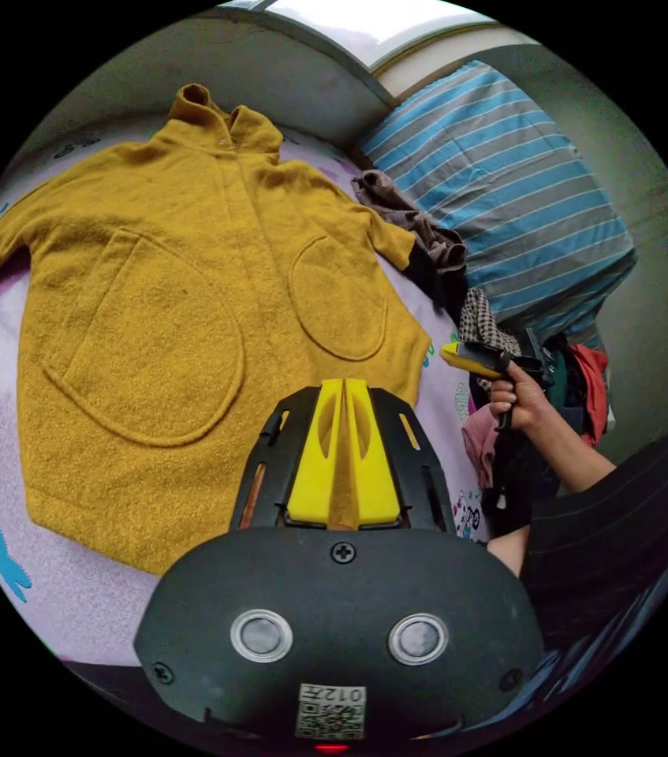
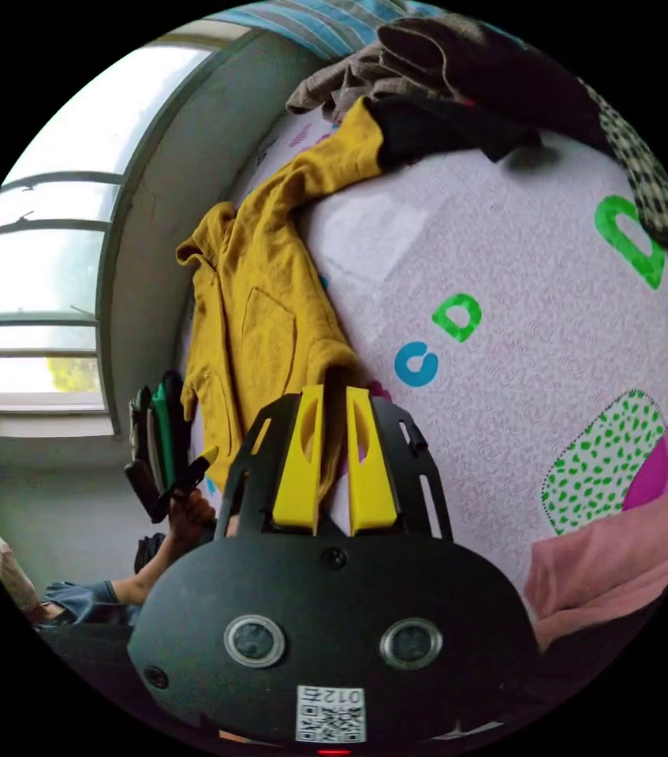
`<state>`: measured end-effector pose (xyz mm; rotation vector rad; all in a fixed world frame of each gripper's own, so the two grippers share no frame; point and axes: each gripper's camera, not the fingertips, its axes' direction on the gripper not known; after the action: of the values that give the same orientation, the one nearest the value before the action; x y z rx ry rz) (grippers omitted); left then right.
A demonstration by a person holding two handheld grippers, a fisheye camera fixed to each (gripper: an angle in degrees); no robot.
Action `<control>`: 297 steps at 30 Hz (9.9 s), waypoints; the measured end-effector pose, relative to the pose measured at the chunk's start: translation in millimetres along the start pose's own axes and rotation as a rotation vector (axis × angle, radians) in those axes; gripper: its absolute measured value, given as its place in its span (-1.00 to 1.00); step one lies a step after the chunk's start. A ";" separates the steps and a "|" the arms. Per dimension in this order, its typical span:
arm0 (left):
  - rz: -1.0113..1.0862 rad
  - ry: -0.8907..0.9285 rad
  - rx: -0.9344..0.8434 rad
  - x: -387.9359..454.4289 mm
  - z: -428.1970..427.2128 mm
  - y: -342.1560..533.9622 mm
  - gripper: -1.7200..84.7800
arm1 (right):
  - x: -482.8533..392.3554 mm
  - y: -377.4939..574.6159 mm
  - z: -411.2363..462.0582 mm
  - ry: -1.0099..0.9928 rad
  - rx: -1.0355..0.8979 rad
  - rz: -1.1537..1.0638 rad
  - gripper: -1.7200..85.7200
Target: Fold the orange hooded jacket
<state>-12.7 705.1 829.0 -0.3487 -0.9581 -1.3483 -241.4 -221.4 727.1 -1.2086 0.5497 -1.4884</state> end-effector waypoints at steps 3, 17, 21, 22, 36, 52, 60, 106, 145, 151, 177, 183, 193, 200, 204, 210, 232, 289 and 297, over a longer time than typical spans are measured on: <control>0.005 -0.016 -0.007 8.4 3.9 -16.9 -0.94 | 3.8 -4.3 21.1 -0.040 -0.054 -0.012 -0.79; 0.040 -0.115 -0.078 60.4 29.0 -46.8 -0.95 | 15.3 -31.3 84.5 0.005 -0.369 -0.168 -0.95; 0.046 -0.116 -0.092 76.4 35.6 -52.5 -0.95 | 14.5 -42.0 86.3 0.116 -0.399 -0.241 -0.95; 0.049 -0.113 -0.090 78.9 35.0 -53.2 -0.95 | 12.8 -41.7 91.2 0.085 -0.402 -0.254 -0.94; 0.232 -0.170 -0.221 143.5 -15.9 -0.3 -0.82 | -25.4 -1.2 112.6 0.314 -0.149 -0.324 -0.80; 0.543 -0.394 -0.479 199.5 20.6 26.7 -0.77 | -123.9 83.9 251.9 0.471 -0.590 -1.267 -0.75; 0.443 -0.244 -0.505 183.6 13.9 6.3 -0.92 | -147.6 97.1 277.5 0.510 -0.654 -1.390 -0.76; 0.475 -0.191 -0.601 144.1 28.7 -93.9 -0.96 | -231.0 -4.3 291.1 0.162 -0.600 -1.105 -0.86; 0.131 -0.331 -0.096 54.9 72.3 -504.3 -0.95 | -214.4 25.0 230.1 0.013 -0.753 -1.069 -0.98; 0.165 -0.567 -0.110 54.2 105.4 -564.9 -0.95 | -218.4 30.1 225.1 -0.084 -0.856 -1.024 -0.98; 0.410 -0.373 -0.142 196.9 232.1 -518.1 -0.94 | -112.4 -90.9 -54.9 0.864 0.066 -0.413 -0.92; 0.404 -0.420 -0.167 182.2 250.7 -509.4 -0.94 | -152.6 -88.0 -167.2 0.726 0.062 -0.477 -0.97; 0.319 -0.313 -0.102 147.2 236.2 -494.1 -0.94 | -227.8 -147.2 -303.2 0.277 -0.022 -0.429 -0.96; 0.293 -0.142 0.088 103.9 143.0 -471.4 -0.94 | -306.7 -150.4 -281.4 -0.051 -0.177 -0.508 -0.96; 0.220 -0.111 0.224 53.3 74.8 -436.4 -0.93 | -342.9 -147.4 -236.6 -0.163 -0.279 -0.524 -0.95; 0.037 -0.078 0.245 -53.7 22.3 -382.8 -0.88 | -386.2 -138.5 -126.3 -0.247 -0.440 -0.506 -0.94; -0.388 -0.054 0.273 -212.4 26.9 -280.3 -0.63 | -265.9 -87.5 -95.0 0.225 -0.200 -0.694 -0.75; -0.435 -0.182 0.200 -376.9 40.4 -180.2 -0.88 | -287.0 -138.0 69.8 0.438 -0.208 -0.699 -0.84; -0.457 -0.121 0.264 -395.7 18.4 -148.1 -0.89 | -289.4 -128.8 92.3 0.466 -0.174 -0.720 -0.91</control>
<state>-127.9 944.2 499.8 -0.0056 -1.3566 -1.5973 -247.6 107.0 758.2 -1.2618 0.5863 -2.4113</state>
